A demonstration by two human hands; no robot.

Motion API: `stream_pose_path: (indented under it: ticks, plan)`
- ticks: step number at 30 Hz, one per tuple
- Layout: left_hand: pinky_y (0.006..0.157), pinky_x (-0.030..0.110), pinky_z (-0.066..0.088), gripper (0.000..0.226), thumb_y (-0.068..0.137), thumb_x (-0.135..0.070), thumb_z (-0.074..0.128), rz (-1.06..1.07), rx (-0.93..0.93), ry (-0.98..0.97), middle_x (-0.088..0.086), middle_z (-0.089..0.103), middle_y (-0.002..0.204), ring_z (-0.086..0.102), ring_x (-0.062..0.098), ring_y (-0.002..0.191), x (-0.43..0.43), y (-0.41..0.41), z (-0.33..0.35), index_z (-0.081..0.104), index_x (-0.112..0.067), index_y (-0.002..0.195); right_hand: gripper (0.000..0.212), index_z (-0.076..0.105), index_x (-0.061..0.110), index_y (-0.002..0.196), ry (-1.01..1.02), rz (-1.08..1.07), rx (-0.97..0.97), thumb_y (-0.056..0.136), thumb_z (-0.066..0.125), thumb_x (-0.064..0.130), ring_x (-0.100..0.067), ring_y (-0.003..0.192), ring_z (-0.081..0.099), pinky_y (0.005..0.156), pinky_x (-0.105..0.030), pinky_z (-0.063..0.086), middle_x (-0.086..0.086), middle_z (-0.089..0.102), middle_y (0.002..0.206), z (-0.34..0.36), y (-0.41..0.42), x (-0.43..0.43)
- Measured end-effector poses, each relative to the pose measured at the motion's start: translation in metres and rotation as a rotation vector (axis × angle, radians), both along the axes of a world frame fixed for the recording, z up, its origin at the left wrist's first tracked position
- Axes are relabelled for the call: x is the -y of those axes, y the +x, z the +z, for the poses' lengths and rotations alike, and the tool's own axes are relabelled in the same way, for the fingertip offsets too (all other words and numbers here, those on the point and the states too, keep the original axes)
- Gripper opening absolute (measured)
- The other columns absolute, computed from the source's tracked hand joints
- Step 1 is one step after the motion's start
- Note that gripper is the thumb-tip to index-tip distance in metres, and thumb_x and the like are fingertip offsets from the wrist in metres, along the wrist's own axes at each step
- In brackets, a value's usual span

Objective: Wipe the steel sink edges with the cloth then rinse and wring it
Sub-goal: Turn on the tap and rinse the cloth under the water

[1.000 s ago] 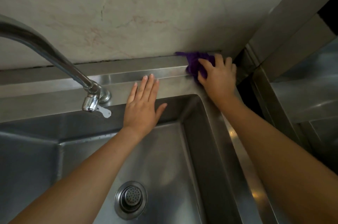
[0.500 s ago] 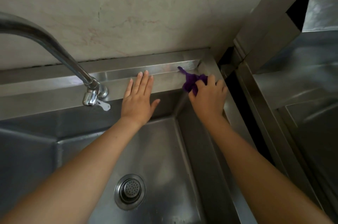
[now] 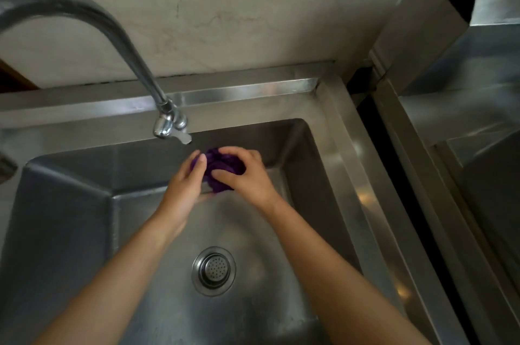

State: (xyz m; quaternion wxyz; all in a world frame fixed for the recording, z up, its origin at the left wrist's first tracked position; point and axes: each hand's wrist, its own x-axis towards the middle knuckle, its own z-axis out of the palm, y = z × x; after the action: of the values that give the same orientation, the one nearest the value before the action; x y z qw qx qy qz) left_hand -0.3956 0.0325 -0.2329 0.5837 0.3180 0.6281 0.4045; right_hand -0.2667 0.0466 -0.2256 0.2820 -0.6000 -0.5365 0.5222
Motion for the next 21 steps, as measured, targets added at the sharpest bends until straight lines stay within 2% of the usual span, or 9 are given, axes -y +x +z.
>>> stream_pose_path:
  ticks: [2, 5, 7, 10, 12, 14, 16, 18, 21]
  plan:
    - [0.079, 0.042, 0.056, 0.039, 0.095, -0.039, 0.043, 0.013, 0.165, -0.090, 0.008, 0.065, 0.116, 0.065, 0.023, 0.098, 0.004, -0.016, 0.007, 0.051, -0.020, 0.128, 0.036, 0.061, 0.033, 0.116, -0.006, 0.083, -0.101, 0.082, 0.066, 0.023, -0.022, 0.120, 0.044, 0.110, -0.033, 0.034, -0.004, 0.046, 0.120, 0.003, -0.019, 0.004]
    - [0.061, 0.032, 0.059, 0.024, 0.092, -0.031, 0.052, 0.145, 0.263, -0.129, 0.004, 0.070, 0.100, 0.067, 0.017, 0.088, 0.011, -0.043, 0.006, 0.060, -0.020, 0.112, 0.036, 0.061, 0.016, 0.119, 0.145, 0.180, -0.130, 0.085, 0.058, 0.004, -0.021, 0.116, 0.051, 0.104, -0.029, 0.038, -0.007, 0.059, 0.119, -0.002, -0.037, 0.004]
    - [0.052, 0.023, 0.053, 0.013, 0.089, -0.021, 0.057, 0.184, 0.277, -0.152, 0.000, 0.071, 0.085, 0.065, 0.012, 0.076, 0.018, -0.059, 0.003, 0.062, -0.021, 0.101, 0.036, 0.060, 0.009, 0.118, 0.164, 0.151, -0.171, 0.084, 0.059, -0.001, -0.021, 0.107, 0.056, 0.098, -0.031, 0.043, -0.006, 0.062, 0.113, -0.007, -0.045, 0.004]
    - [0.047, 0.017, 0.045, 0.002, 0.085, -0.020, 0.061, 0.293, 0.343, -0.224, -0.008, 0.070, 0.067, 0.060, 0.007, 0.068, 0.027, -0.080, 0.001, 0.063, -0.021, 0.085, 0.031, 0.053, 0.015, 0.116, -0.019, 0.049, -0.211, 0.087, 0.060, 0.007, -0.013, 0.076, 0.059, 0.068, -0.022, 0.052, 0.001, 0.060, 0.092, -0.013, -0.052, 0.002]
    - [0.044, 0.016, 0.044, 0.005, 0.084, -0.020, 0.063, 0.421, 0.443, -0.230, -0.007, 0.070, 0.063, 0.063, 0.005, 0.061, 0.029, -0.094, 0.002, 0.063, -0.021, 0.079, 0.028, 0.050, 0.012, 0.120, -0.099, 0.057, -0.078, 0.092, 0.054, 0.018, -0.011, 0.058, 0.055, 0.049, -0.017, 0.047, -0.003, 0.060, 0.086, -0.015, -0.050, -0.001]
    - [0.044, 0.017, 0.047, 0.003, 0.085, -0.021, 0.063, 0.459, 0.464, -0.191, -0.006, 0.071, 0.065, 0.065, 0.006, 0.061, 0.032, -0.107, 0.003, 0.064, -0.021, 0.082, 0.031, 0.052, 0.009, 0.118, -0.098, 0.052, 0.066, 0.097, 0.045, 0.031, -0.013, 0.060, 0.056, 0.053, -0.022, 0.047, -0.005, 0.063, 0.091, -0.008, -0.047, -0.008]
    - [0.048, 0.018, 0.051, 0.002, 0.086, -0.023, 0.062, 0.399, 0.410, -0.168, -0.007, 0.072, 0.070, 0.066, 0.006, 0.065, 0.039, -0.114, 0.001, 0.064, -0.024, 0.086, 0.037, 0.053, 0.012, 0.113, -0.083, 0.008, 0.092, 0.098, 0.035, 0.040, -0.015, 0.068, 0.060, 0.062, -0.028, 0.049, -0.004, 0.065, 0.093, 0.007, -0.047, -0.019]
    - [0.057, 0.022, 0.056, 0.008, 0.087, -0.020, 0.060, 0.331, 0.370, -0.145, -0.006, 0.072, 0.079, 0.067, 0.007, 0.070, 0.048, -0.119, -0.004, 0.064, -0.025, 0.092, 0.039, 0.055, 0.015, 0.110, -0.092, -0.005, 0.022, 0.099, 0.031, 0.044, -0.016, 0.068, 0.060, 0.063, -0.029, 0.049, -0.004, 0.067, 0.091, 0.024, -0.051, -0.032]
    - [0.069, 0.030, 0.057, 0.016, 0.088, -0.014, 0.059, 0.313, 0.395, -0.129, -0.002, 0.071, 0.092, 0.069, 0.009, 0.076, 0.058, -0.126, -0.007, 0.063, -0.024, 0.100, 0.043, 0.058, 0.015, 0.103, -0.091, 0.084, 0.135, 0.098, 0.030, 0.048, -0.014, 0.062, 0.054, 0.059, -0.027, 0.045, -0.003, 0.067, 0.083, 0.039, -0.069, -0.051]
